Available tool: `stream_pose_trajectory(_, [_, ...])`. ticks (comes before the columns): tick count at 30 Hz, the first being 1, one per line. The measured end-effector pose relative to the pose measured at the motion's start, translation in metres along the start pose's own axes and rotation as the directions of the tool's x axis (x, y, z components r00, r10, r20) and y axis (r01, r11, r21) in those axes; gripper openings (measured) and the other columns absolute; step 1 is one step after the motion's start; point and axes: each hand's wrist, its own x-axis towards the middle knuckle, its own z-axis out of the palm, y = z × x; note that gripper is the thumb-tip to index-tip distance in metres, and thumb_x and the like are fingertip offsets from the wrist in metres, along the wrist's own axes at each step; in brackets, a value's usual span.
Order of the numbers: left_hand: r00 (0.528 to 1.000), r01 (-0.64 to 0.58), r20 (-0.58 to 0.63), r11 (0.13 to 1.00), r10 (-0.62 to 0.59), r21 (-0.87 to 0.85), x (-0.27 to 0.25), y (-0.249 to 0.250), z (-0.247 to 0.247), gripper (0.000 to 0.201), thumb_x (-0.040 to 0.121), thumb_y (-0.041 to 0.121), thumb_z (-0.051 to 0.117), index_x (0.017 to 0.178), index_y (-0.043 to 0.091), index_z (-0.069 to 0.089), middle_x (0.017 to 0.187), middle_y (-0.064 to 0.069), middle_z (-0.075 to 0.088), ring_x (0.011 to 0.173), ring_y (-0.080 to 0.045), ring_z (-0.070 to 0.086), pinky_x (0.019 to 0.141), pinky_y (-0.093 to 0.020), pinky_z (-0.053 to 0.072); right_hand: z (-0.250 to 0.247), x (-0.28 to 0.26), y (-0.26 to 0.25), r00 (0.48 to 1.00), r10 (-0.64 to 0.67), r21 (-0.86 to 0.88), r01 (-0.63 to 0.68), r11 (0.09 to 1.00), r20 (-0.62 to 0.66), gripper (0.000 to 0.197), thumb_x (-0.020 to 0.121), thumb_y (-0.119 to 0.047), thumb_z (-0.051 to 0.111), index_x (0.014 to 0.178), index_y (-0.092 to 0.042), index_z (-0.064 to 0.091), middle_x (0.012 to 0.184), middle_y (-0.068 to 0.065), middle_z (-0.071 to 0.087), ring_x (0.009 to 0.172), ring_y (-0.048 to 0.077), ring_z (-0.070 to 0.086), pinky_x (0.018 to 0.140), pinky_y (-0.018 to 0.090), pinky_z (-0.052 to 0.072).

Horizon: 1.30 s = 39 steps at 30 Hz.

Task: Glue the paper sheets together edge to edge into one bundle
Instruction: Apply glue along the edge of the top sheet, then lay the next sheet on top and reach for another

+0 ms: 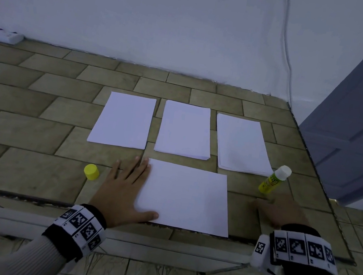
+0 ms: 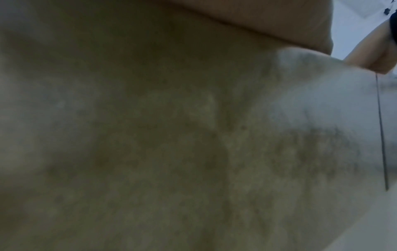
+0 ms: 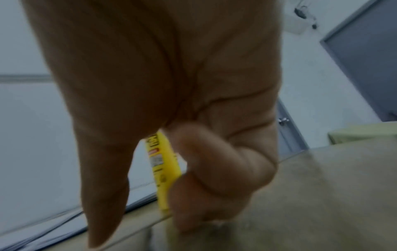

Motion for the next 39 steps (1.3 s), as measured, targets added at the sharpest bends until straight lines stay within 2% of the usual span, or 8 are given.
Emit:
stream_pose_trajectory(4, [1.000, -0.011, -0.007, 1.000, 0.011, -0.001, 0.000, -0.001, 0.002, 0.122, 0.069, 0.097, 0.014, 0.155, 0.012, 0.007, 0.162, -0.002, -0.005, 0.150, -0.018, -0.005, 0.118, -0.055, 0.001, 0.011, -0.002, -0.027, 0.986, -0.162, -0.029, 0.163, 0.986, 0.048, 0.027, 0.092, -0.028, 0.059, 0.076, -0.007, 0.054, 0.069, 0.004, 0.054, 0.061, 0.014, 0.049, 0.053, 0.023, 0.035])
stream_pose_trajectory(9, [1.000, -0.010, -0.015, 1.000, 0.010, 0.016, 0.000, 0.000, 0.003, 0.117, 0.073, 0.094, 0.017, 0.154, 0.009, 0.021, 0.161, -0.005, 0.009, 0.149, -0.023, 0.011, 0.116, -0.060, 0.016, 0.009, 0.024, -0.065, 0.912, -0.330, 0.074, 0.356, 0.931, -0.244, 0.014, 0.089, -0.016, 0.062, 0.099, -0.006, 0.061, 0.090, 0.005, 0.060, 0.083, 0.017, 0.054, 0.072, 0.024, 0.040])
stream_pose_trajectory(12, [1.000, -0.016, -0.019, 1.000, 0.017, 0.013, 0.000, -0.001, 0.003, 0.115, 0.075, 0.093, 0.015, 0.155, 0.010, 0.018, 0.162, -0.004, 0.006, 0.149, -0.022, 0.008, 0.117, -0.060, 0.014, 0.011, 0.054, -0.080, 0.909, -0.333, 0.013, 0.347, 0.938, -0.251, 0.027, 0.091, -0.017, 0.059, 0.115, -0.004, 0.057, 0.111, 0.013, 0.060, 0.103, 0.025, 0.056, 0.085, 0.030, 0.042])
stream_pose_trajectory(15, [1.000, -0.015, -0.018, 1.000, 0.015, 0.013, 0.001, -0.002, 0.004, 0.114, 0.075, 0.093, 0.014, 0.156, 0.012, 0.010, 0.162, -0.002, 0.000, 0.150, -0.021, 0.002, 0.118, -0.058, 0.007, 0.019, 0.073, -0.090, 0.954, -0.249, -0.098, 0.235, 0.967, -0.166, 0.044, 0.094, -0.026, 0.057, 0.128, 0.000, 0.045, 0.131, 0.019, 0.047, 0.122, 0.033, 0.045, 0.098, 0.038, 0.039])
stream_pose_trajectory(22, [0.999, -0.016, -0.033, 1.000, 0.016, 0.012, 0.001, -0.003, 0.006, 0.113, 0.076, 0.092, 0.014, 0.156, 0.012, 0.009, 0.163, -0.002, -0.001, 0.150, -0.020, -0.002, 0.118, -0.056, 0.003, 0.024, 0.087, -0.093, 0.983, -0.155, -0.259, 0.126, 0.958, -0.094, 0.041, 0.089, -0.038, 0.062, 0.106, -0.002, 0.054, 0.118, 0.019, 0.056, 0.110, 0.033, 0.054, 0.088, 0.039, 0.046])
stream_pose_trajectory(26, [0.999, -0.024, -0.032, 1.000, 0.024, 0.009, 0.001, -0.003, 0.007, 0.112, 0.077, 0.090, 0.016, 0.155, 0.010, 0.014, 0.163, -0.003, 0.005, 0.150, -0.021, 0.004, 0.116, -0.055, 0.003, 0.019, 0.088, -0.092, 0.982, -0.156, -0.274, 0.121, 0.954, -0.109, 0.038, 0.088, -0.038, 0.065, 0.089, -0.006, 0.045, 0.114, 0.018, 0.057, 0.108, 0.033, 0.054, 0.084, 0.036, 0.046])
stream_pose_trajectory(32, [0.999, -0.014, -0.030, 1.000, 0.014, -0.011, 0.000, -0.002, 0.005, 0.111, 0.077, 0.090, 0.017, 0.155, 0.010, 0.016, 0.162, -0.002, 0.006, 0.150, -0.021, 0.007, 0.116, -0.057, 0.007, 0.020, 0.088, -0.093, 0.976, -0.174, -0.294, 0.128, 0.947, -0.134, 0.045, 0.088, -0.037, 0.065, 0.113, -0.001, 0.052, 0.118, 0.017, 0.055, 0.113, 0.032, 0.052, 0.090, 0.037, 0.045])
stream_pose_trajectory(39, [1.000, -0.012, -0.011, 0.999, 0.011, -0.033, 0.000, -0.002, 0.004, 0.111, 0.077, 0.090, 0.013, 0.155, 0.011, 0.011, 0.162, -0.001, 0.002, 0.150, -0.020, 0.003, 0.118, -0.057, 0.007, 0.017, 0.087, -0.089, 0.941, -0.253, -0.191, 0.212, 0.958, -0.225, 0.039, 0.090, -0.031, 0.061, 0.120, -0.007, 0.054, 0.122, 0.014, 0.057, 0.113, 0.031, 0.052, 0.093, 0.040, 0.046])
